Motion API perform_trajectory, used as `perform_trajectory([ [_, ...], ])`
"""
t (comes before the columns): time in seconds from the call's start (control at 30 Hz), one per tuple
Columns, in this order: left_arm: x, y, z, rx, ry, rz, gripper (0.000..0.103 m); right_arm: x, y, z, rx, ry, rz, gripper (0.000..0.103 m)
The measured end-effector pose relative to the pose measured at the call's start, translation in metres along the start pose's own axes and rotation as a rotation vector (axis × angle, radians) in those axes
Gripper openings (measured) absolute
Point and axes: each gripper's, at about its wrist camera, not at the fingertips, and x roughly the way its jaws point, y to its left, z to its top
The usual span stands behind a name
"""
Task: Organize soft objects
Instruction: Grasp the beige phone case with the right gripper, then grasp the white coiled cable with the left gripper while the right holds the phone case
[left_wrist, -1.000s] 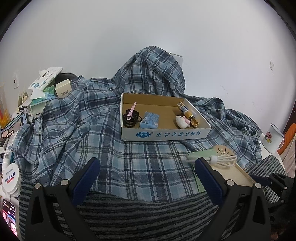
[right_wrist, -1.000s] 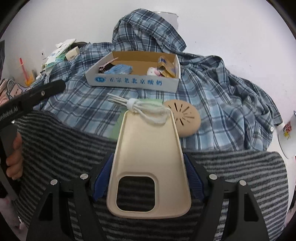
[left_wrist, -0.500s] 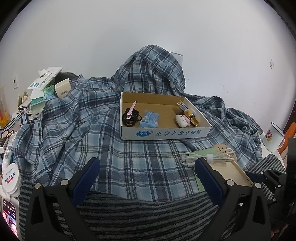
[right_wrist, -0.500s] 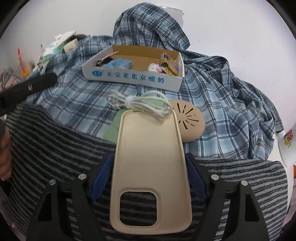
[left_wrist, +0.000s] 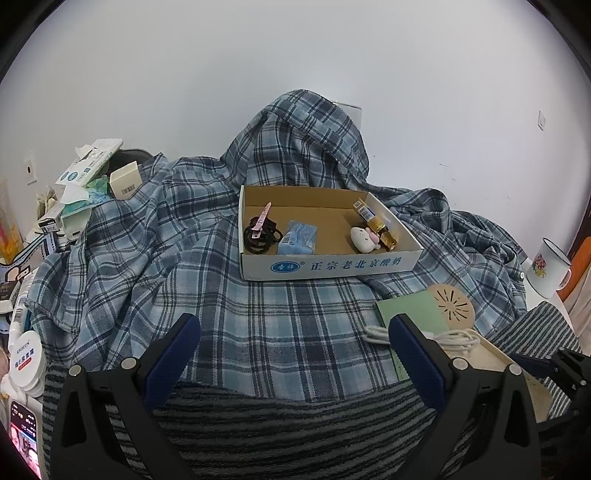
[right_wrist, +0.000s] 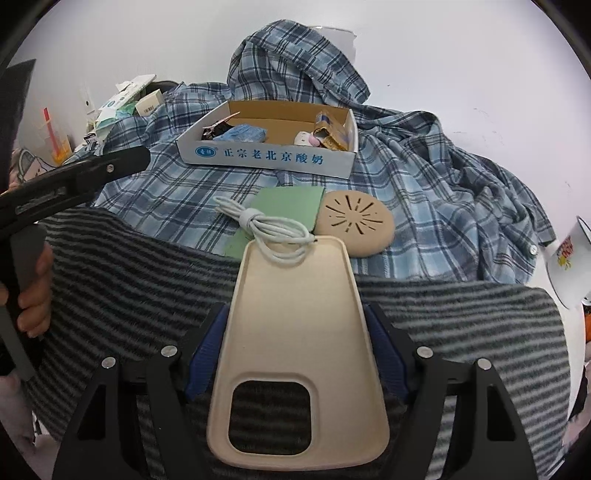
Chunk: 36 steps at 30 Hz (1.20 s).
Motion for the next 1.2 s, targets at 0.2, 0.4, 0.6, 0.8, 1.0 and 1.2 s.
perform_trajectory([
  [0.2,-0.008,-0.012,-0.001,0.058,-0.007,-0.008,0.103,-0.018,-0.012,-0.004,0.036,-0.02,-0.038,0.073],
  [0.4,-0.013,-0.033,-0.002,0.119,0.006,-0.063,0.103,-0.025,-0.026,-0.004,0.058,-0.033,-0.112,0.073],
  [0.6,-0.011,-0.041,-0.003,0.132,0.026,-0.09,0.103,-0.005,-0.037,-0.008,0.065,0.04,-0.088,0.073],
  [0.8,-0.01,-0.038,-0.002,0.121,0.034,-0.084,0.103,0.013,-0.034,-0.004,0.038,0.067,-0.099,0.075],
  [1.0,-0.006,-0.04,0.0,0.149,0.079,-0.175,0.103,0.014,-0.036,-0.005,0.048,0.055,-0.094,0.072],
  [1.2,0.002,-0.056,0.016,0.316,0.134,-0.312,0.102,-0.002,-0.048,-0.002,0.101,0.004,-0.096,0.072],
])
